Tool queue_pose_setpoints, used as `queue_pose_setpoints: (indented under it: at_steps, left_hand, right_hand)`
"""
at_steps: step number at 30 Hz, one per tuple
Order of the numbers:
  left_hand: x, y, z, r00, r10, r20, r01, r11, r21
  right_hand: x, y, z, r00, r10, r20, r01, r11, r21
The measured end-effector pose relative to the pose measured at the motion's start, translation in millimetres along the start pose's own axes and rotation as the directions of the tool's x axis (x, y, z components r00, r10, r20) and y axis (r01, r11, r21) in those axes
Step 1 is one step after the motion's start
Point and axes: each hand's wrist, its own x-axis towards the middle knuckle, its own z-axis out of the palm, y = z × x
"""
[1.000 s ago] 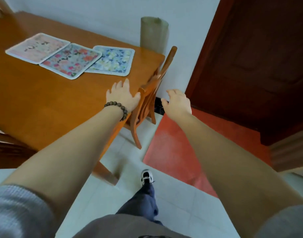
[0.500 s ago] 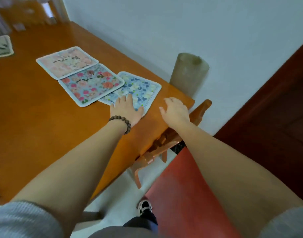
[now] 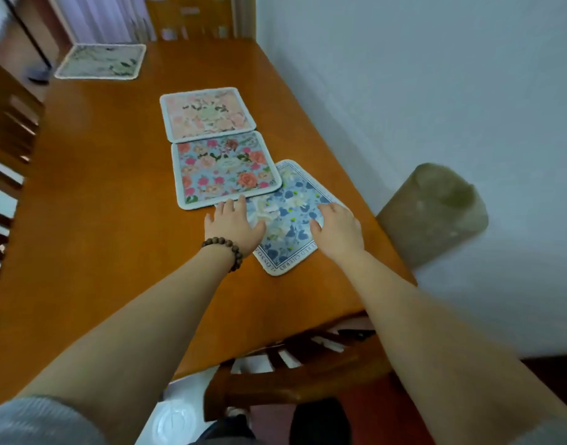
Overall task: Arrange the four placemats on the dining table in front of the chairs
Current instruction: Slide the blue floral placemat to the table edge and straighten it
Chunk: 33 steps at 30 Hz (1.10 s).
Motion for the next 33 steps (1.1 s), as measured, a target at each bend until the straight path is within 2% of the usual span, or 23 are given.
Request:
queue_pose_setpoints:
  at_steps: [4,7,14,18,26,30,33]
  left_hand:
    - [9.0,10.4,14.5,0.982,-0.19,-0.003,0.19,0.981,-0.029]
    - [8.5,23.3,23.1,0.959,-0.282,-0.011,0.281,0.959,-0.043]
    - [12.9,37.6,32.7,0.903,-0.43,0.015,0.43,0.901,-0.052]
    - [23.9,32.6,41.9,0.887,-0.46,0.037,0.462,0.886,-0.05]
    - [61.0,-0.4,77.7,0.878,-0.473,0.076,0.477,0.877,-0.054]
    - [76.8,-10.0,105.7,0.891,-0.434,0.134,0.442,0.896,-0.037]
    - [78.3,-8.1,124.1,0.908,-0.395,0.135,0.406,0.912,-0.058]
  right_hand:
    - [43.2,22.0,5.7,0.986,-0.154,0.07,0.155,0.988,-0.008]
    - [65.3,38.3,7.9,0.963,-0.244,0.117,0.246,0.969,-0.008]
    - [96.1,58.9,22.0,0.922,-0.332,0.198,0.334,0.942,0.023]
    - [119.3,68.0,36.0,0.914,-0.322,0.245,0.324,0.945,0.035]
    - [178.7,99.5,76.3,0.934,-0.189,0.304,0.179,0.982,0.061]
    - [200.4,113.1,98.2,0.933,-0.134,0.333,0.122,0.991,0.059]
    - [204.3,117.1,110.5,0.942,-0.144,0.304,0.14,0.989,0.035]
